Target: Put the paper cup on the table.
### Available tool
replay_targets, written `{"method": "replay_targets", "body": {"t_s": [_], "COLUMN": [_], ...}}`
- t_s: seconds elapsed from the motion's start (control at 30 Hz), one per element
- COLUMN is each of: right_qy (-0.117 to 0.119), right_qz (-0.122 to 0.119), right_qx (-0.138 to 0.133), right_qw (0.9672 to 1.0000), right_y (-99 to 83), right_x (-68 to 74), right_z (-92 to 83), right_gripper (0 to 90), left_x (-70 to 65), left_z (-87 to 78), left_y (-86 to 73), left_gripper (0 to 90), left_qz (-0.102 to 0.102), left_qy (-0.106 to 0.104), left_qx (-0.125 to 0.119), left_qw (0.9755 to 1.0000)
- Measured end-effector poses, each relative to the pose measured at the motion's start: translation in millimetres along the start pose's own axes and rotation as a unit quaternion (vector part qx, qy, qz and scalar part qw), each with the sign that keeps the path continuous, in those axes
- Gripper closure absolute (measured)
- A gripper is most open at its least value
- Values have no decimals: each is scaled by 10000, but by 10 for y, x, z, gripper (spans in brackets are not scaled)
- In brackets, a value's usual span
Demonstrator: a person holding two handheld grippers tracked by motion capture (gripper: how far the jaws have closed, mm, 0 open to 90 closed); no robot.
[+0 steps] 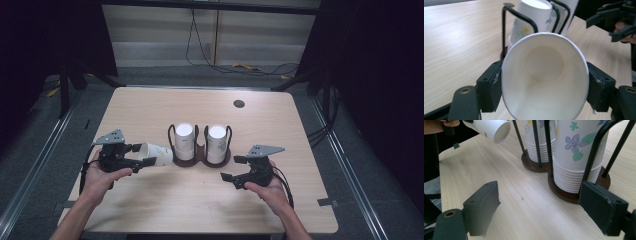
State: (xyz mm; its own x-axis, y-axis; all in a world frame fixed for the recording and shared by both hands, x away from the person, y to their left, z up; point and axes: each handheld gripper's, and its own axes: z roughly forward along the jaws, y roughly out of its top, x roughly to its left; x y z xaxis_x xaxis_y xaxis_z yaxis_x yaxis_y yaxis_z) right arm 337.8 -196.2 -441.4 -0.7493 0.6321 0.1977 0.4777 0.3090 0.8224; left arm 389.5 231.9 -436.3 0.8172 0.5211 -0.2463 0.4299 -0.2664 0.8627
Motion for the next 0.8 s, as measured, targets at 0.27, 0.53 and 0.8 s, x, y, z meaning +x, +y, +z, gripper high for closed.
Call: {"method": "replay_targets", "body": {"t_s": [0.27,0.53,0.8], "right_qy": [-22,7,2], "right_qz": [12,9,-14], "right_qx": [-11,105,129], "right_qw": [10000,9999,9999], "right_y": [-20,-43,-48], "right_x": [-27,-21,20], "right_z": [-7,48,67], "right_gripper": [162,160,162], "left_x": [75,130,175], "left_z": [-35,-137,-199], "left_y": [-6,28,64], "left_gripper": [267,262,260], "left_qz": [-100,-30,3], "left_qy": [180,602,907], "left_qx": [-9,84,254], "left_qw": [9998,9981,9956]}}
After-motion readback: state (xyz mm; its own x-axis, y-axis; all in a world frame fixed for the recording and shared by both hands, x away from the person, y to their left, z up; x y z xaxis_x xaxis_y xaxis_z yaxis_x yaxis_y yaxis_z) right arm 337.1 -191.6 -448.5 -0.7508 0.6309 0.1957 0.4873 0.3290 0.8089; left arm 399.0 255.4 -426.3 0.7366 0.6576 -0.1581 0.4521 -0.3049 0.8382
